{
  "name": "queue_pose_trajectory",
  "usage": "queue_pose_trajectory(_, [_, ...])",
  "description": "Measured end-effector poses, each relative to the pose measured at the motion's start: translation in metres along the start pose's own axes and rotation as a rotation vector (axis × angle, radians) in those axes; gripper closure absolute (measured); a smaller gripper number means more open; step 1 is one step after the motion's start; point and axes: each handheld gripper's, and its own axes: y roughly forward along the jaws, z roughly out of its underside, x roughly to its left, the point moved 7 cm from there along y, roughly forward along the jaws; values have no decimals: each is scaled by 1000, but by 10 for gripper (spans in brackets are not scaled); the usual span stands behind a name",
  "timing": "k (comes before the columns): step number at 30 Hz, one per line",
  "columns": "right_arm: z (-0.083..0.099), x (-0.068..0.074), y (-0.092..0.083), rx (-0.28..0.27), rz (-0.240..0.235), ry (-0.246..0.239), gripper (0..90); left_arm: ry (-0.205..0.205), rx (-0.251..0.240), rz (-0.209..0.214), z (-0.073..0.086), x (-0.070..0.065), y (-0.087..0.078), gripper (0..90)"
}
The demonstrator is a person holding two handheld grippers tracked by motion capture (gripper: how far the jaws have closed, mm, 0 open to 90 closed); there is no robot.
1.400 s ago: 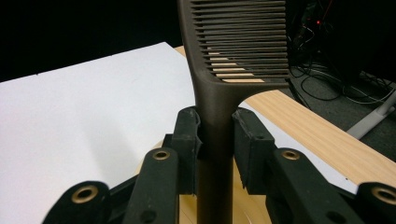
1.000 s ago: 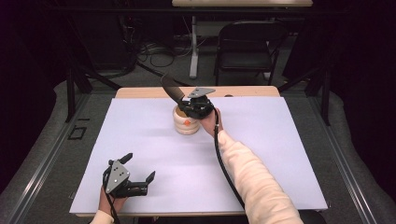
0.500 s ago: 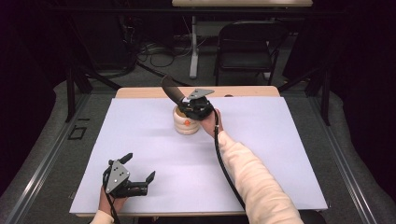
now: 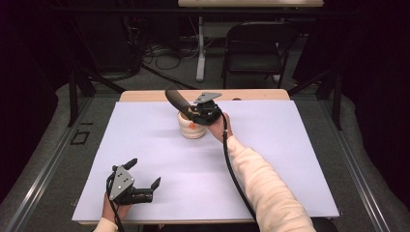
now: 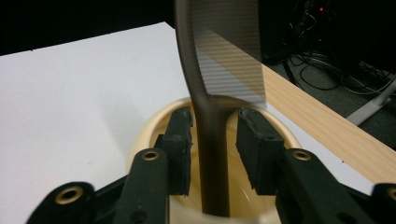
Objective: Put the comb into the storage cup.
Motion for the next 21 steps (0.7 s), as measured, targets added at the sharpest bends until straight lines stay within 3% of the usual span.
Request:
queue_pose_trajectory(10, [-2, -5, -16, 2, 0, 18, 423, -2, 1, 0, 0, 0, 0, 2])
queue_pose_trajectory(21, [-9, -7, -47, 1, -18, 38, 234, 3, 4, 2, 0, 0, 1, 2])
